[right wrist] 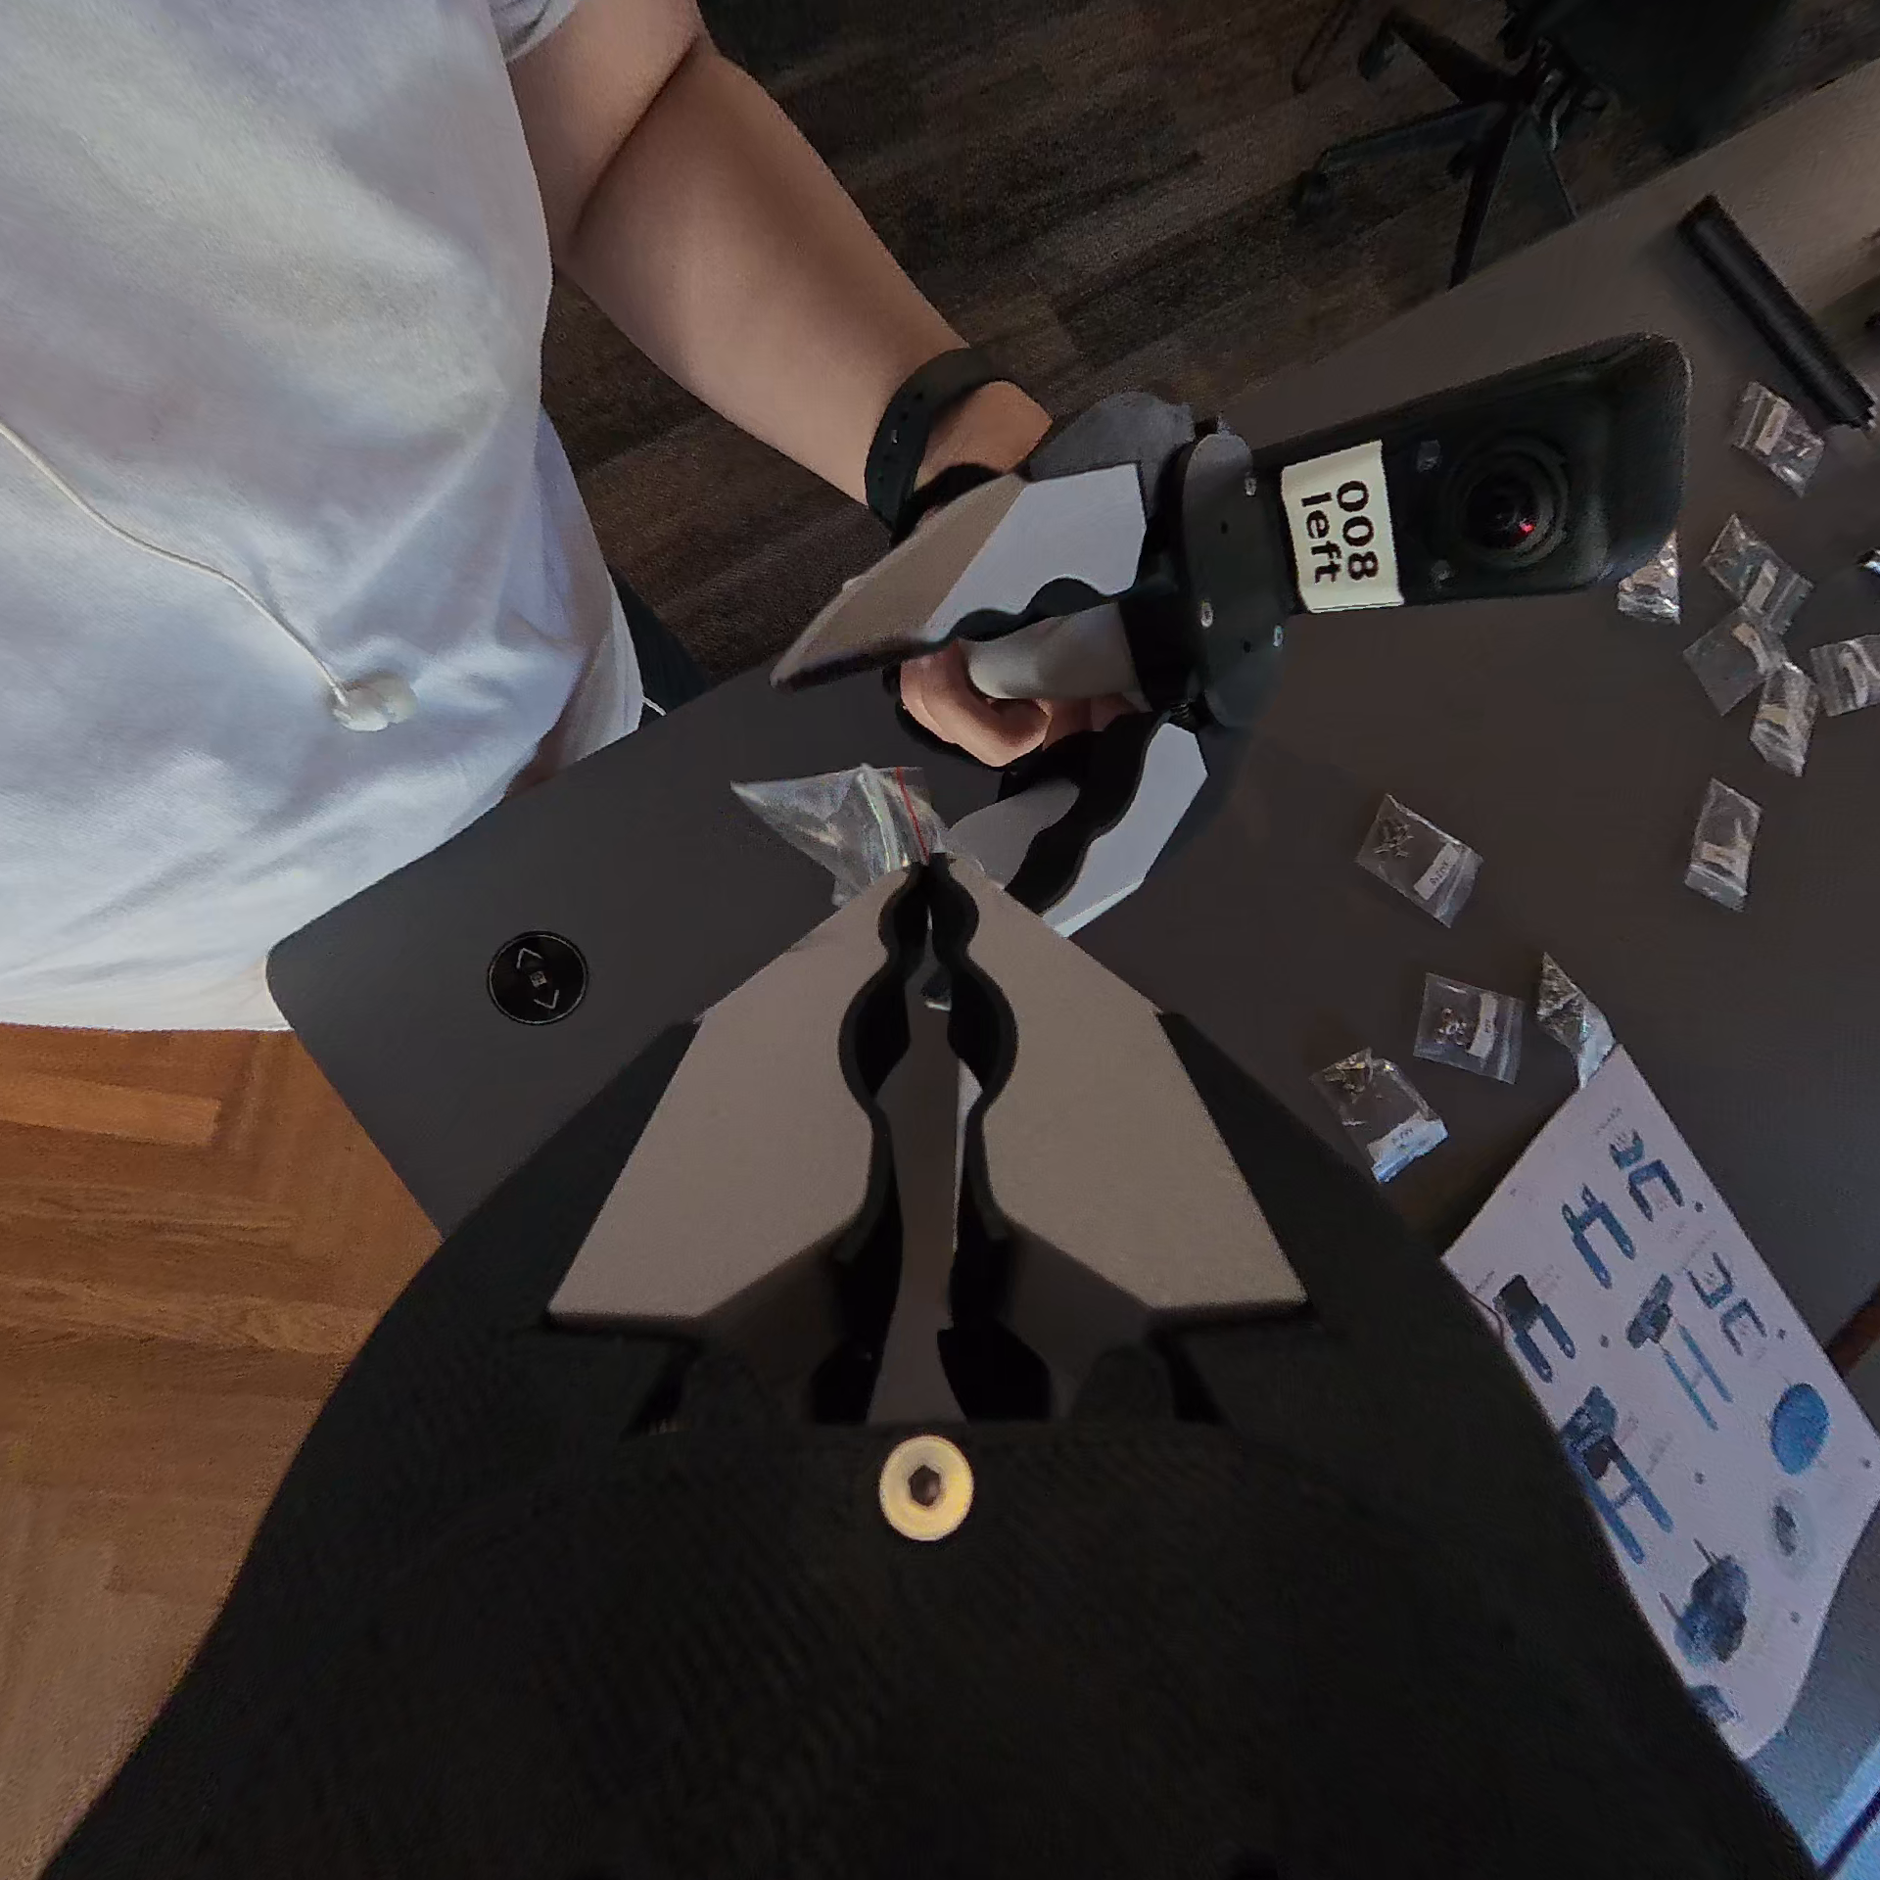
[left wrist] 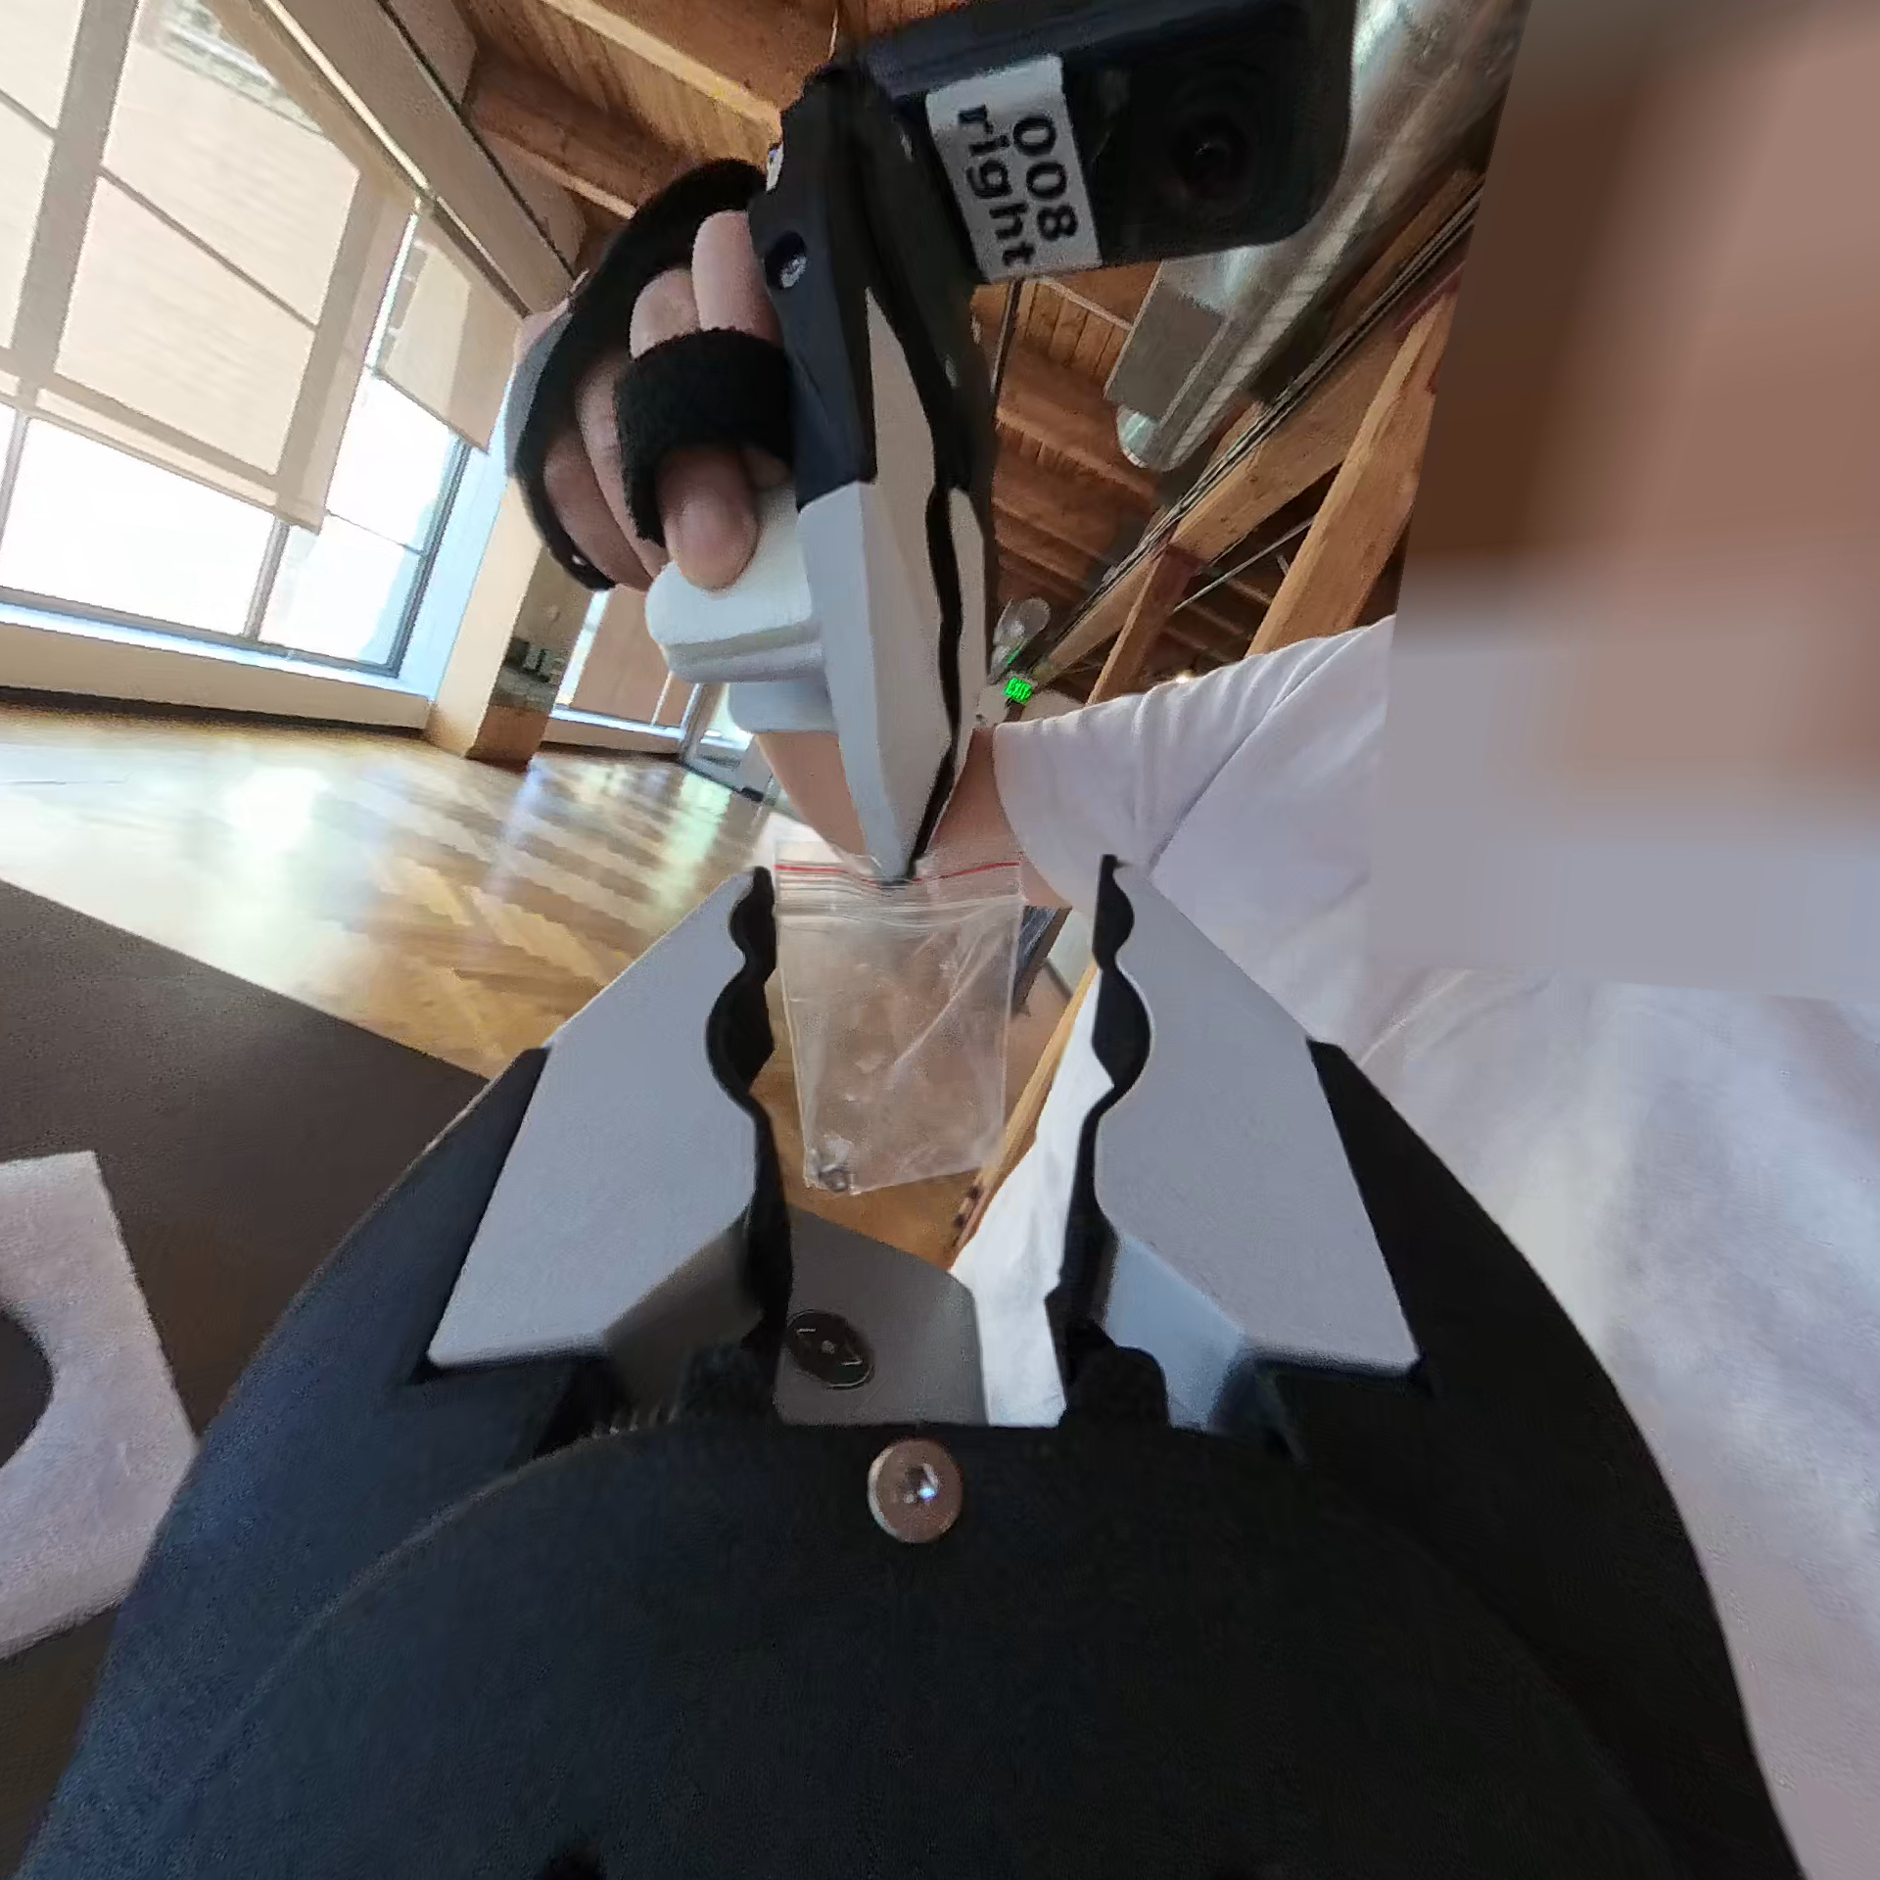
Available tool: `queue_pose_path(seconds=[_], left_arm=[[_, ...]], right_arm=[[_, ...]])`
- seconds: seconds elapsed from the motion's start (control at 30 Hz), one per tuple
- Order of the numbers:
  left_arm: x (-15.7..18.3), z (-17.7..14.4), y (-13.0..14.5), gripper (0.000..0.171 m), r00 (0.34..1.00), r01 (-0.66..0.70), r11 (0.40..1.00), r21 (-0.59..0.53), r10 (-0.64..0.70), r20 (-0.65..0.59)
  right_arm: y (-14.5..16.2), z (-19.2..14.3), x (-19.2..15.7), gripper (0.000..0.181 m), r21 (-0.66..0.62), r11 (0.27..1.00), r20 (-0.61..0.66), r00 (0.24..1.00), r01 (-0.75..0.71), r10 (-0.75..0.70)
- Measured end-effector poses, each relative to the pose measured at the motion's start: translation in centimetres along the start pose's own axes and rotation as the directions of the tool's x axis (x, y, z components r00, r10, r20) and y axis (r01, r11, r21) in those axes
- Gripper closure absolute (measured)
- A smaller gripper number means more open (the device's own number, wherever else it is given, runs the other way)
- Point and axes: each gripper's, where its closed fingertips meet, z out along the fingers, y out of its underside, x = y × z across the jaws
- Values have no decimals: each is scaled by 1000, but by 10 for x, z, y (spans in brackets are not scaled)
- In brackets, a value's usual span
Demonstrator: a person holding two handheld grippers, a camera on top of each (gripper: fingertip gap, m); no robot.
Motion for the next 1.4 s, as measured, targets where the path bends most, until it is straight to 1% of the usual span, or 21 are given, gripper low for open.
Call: queue_pose_path(seconds=[0.07, 0.13, 0.23, 0.33, 0.5, 0.57, 0.73, 0.87, 1.07, 1.13, 1.17, 1.2, 1.23, 1.3, 1.4], left_arm=[[-5, 2, 1, 123, 999, -29, 999, -12, 30, 30], [-7, 2, 2, 130, 999, -44, 999, -9, 45, 31], [-8, 0, 3, 133, 998, -54, 998, -14, 55, 41], [-11, -2, 4, 142, 995, -79, 997, -21, 80, 66], [-13, -3, 4, 144, 982, -141, 988, -58, 147, 117], [-13, -4, 6, 137, 976, -159, 984, -85, 169, 136], [-16, -6, 8, 132, 976, -147, 985, -93, 160, 150], [-19, -6, 10, 139, 977, -140, 987, -75, 150, 153], [-19, -6, 11, 156, 976, -149, 988, -46, 155, 155], [-17, -7, 10, 155, 978, -148, 989, -31, 151, 146], [-18, -8, 9, 149, 977, -144, 989, -20, 145, 153], [-22, -10, 7, 140, 974, -141, 990, -11, 141, 179], [-26, -14, 6, 135, 966, -151, 989, -8, 149, 212], [-23, -20, 0, 134, 940, -222, 975, -16, 219, 262], [-2, -21, -6, 135, 882, -383, 919, -93, 394, 259]], right_arm=[[-1, 0, 0, 181, 3, 1000, -5, 1000, 9, -9], [1, 0, 0, 181, -4, 1000, -9, 1000, 15, -15], [4, -1, 1, 181, -10, 1000, -19, 1000, 15, -15], [7, -3, 2, 181, -16, 1000, -30, 999, 14, -15], [9, -3, 1, 181, -8, 1000, -30, 1000, 6, -6], [9, -2, 2, 181, -2, 1000, -36, 999, 10, -10], [7, 1, 0, 181, 9, 1000, -61, 998, 29, -28], [5, 1, 1, 181, 23, 999, -96, 995, 38, -36], [7, -1, 2, 181, 40, 999, -127, 992, 28, -23], [7, -3, 1, 181, 47, 999, -135, 991, 25, -19], [6, -4, 1, 181, 50, 998, -139, 990, 23, -16], [6, -4, 0, 181, 53, 998, -143, 990, 21, -13], [7, -4, -1, 181, 54, 998, -148, 989, 16, -8], [11, -3, -3, 181, 60, 998, -154, 988, -6, 15], [16, -1, -7, 181, 117, 992, -150, 986, -55, 72]])
